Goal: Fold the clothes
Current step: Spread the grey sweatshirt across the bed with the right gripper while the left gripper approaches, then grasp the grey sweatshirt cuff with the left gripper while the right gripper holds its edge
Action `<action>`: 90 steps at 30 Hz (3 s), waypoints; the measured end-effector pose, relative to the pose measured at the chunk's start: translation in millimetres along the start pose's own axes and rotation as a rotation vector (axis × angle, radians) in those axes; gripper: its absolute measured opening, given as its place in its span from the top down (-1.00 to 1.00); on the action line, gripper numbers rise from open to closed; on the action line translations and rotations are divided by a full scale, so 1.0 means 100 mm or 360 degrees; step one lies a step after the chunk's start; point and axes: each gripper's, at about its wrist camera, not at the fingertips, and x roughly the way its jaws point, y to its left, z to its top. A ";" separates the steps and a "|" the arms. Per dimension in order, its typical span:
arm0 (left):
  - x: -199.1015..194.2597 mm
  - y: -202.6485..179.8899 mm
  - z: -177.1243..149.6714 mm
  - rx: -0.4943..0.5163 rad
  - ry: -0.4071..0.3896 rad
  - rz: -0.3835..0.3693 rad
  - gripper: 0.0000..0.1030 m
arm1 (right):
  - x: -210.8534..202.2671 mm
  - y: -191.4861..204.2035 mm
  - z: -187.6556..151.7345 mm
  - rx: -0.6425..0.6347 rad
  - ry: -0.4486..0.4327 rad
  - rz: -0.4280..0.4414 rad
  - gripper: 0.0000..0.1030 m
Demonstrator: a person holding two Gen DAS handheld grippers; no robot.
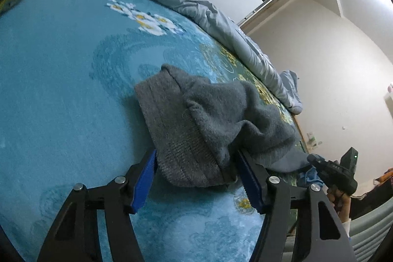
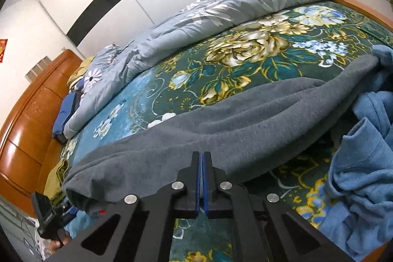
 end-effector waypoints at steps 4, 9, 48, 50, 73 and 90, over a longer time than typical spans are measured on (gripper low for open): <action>-0.04 0.07 -0.05 -0.0027 0.0000 -0.0065 -0.29 | -0.09 0.03 -0.02 -0.0012 -0.0025 -0.0026 0.99; -0.04 0.09 -0.08 -0.0020 0.0015 -0.0126 -0.29 | -0.20 0.04 0.00 0.0002 -0.0059 -0.0058 0.99; 0.04 -0.04 -0.12 0.0318 -0.0021 -0.0135 -0.30 | 0.14 -0.03 -0.03 0.0210 -0.0083 -0.0112 0.90; 0.01 -0.07 -0.08 0.0323 -0.0063 -0.0139 -0.06 | 0.08 0.00 0.00 0.0201 -0.0101 -0.0106 0.90; -0.10 -0.23 0.40 0.0402 -0.0138 0.0031 0.14 | -0.22 -0.11 -0.23 0.0160 -0.0010 -0.0104 0.91; 0.02 -0.47 0.57 0.0645 -0.0183 -0.0021 0.25 | 0.07 -0.27 -0.30 0.0119 0.0061 -0.0131 0.91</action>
